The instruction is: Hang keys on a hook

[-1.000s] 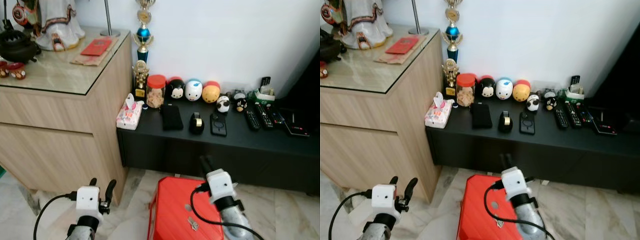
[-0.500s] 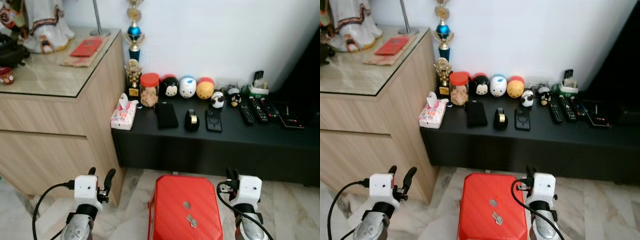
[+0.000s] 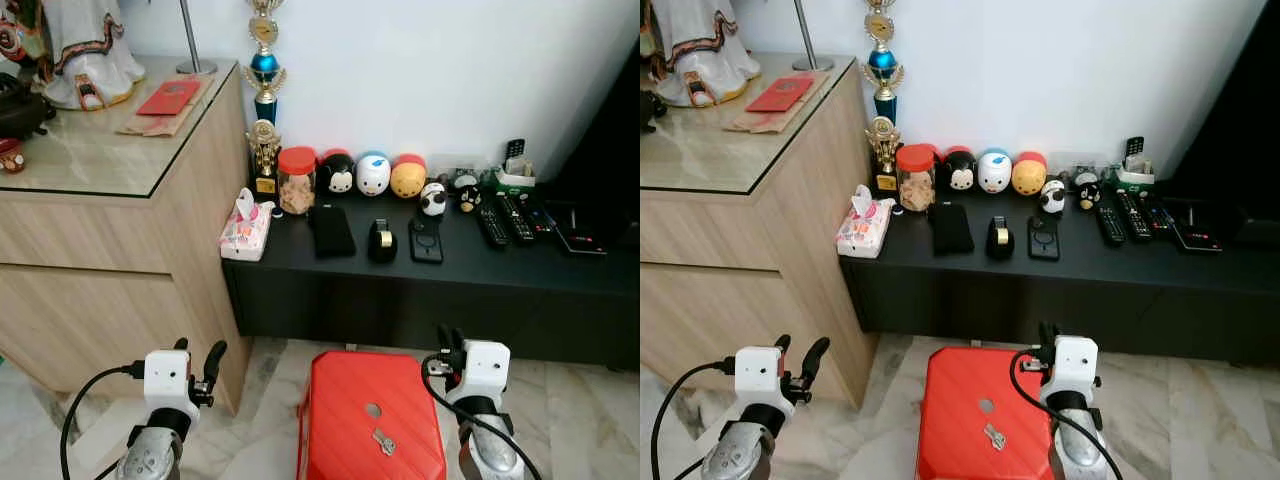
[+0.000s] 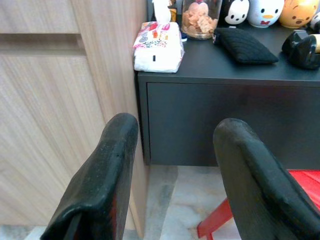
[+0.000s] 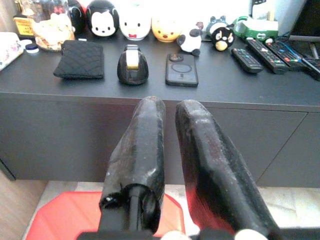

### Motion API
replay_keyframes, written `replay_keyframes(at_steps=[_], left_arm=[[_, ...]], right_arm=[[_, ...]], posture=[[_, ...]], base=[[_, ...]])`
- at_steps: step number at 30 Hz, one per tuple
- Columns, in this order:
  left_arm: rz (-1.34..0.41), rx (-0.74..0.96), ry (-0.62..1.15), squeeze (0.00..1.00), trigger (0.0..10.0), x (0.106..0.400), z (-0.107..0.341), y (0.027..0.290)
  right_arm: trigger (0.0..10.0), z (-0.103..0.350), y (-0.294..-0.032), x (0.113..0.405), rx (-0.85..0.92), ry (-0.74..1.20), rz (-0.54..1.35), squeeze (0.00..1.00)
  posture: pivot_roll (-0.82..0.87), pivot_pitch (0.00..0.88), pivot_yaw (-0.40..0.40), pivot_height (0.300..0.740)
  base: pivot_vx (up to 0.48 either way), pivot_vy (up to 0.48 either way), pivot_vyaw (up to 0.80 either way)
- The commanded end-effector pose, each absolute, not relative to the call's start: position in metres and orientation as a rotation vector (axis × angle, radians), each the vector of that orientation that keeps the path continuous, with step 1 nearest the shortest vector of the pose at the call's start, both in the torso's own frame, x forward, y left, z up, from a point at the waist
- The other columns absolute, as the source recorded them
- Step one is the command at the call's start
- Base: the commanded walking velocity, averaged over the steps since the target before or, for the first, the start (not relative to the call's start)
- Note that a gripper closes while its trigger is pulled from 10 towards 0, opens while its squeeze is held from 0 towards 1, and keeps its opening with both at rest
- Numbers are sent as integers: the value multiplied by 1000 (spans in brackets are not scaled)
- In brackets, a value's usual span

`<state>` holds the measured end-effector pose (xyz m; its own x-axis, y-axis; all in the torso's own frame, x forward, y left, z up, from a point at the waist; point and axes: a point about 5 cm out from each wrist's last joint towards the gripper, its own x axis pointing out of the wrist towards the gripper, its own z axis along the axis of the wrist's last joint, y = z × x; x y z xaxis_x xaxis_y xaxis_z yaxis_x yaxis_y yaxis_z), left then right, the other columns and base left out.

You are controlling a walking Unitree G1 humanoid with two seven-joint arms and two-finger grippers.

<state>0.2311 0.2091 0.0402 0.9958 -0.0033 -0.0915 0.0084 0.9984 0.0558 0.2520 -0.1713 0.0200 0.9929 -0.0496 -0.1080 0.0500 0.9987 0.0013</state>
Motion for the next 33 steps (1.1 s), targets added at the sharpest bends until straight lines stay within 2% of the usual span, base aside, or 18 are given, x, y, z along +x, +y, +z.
replay_keyframes(at_steps=[1,12,27,33], left_arm=[[-20,56,72,0,10000,234,46,207],[-38,64,48,0,10000,247,57,207],[-42,79,40,0,10000,248,64,210],[-48,80,46,0,10000,247,63,207]], right_arm=[[10000,23,-174,254,12,102,-59,0],[10000,38,-167,273,11,62,-31,0],[10000,35,-160,276,-6,90,-4,0],[10000,31,-163,274,-12,112,-3,0]], posture=[[-137,0,-43,740],[-107,0,-34,740],[-54,0,-46,740],[-53,0,-47,706]], base=[[0,0,0],[0,0,0],[0,0,0],[0,0,0]])
